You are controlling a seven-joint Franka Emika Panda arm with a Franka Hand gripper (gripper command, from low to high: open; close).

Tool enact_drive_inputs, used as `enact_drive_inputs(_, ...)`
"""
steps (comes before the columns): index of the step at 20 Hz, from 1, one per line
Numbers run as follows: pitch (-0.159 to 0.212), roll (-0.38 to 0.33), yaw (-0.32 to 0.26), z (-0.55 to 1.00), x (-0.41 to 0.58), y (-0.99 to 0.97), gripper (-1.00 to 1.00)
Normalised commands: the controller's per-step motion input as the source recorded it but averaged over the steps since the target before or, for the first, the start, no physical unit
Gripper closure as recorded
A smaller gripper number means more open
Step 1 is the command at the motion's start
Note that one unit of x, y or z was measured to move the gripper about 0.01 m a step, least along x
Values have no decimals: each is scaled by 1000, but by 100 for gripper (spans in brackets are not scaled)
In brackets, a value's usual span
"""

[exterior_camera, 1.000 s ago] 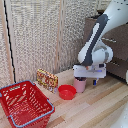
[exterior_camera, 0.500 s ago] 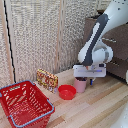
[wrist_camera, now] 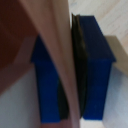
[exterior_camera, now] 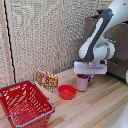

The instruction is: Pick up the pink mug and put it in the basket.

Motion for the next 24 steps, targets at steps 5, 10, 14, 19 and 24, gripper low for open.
enact_drive_inputs(5, -30, 0, 62, 878, 332, -123, 100)
enact_drive_inputs(10, -40, -1, 99, 838, 471, -29, 100)
enact_drive_inputs(14, -2, -23, 105, 735, 584, 194, 100)
enact_drive_inputs(19, 4, -64, 73, 641, 629, 427, 100)
enact_drive_inputs(24, 0, -102, 32, 523, 670, 552, 100)
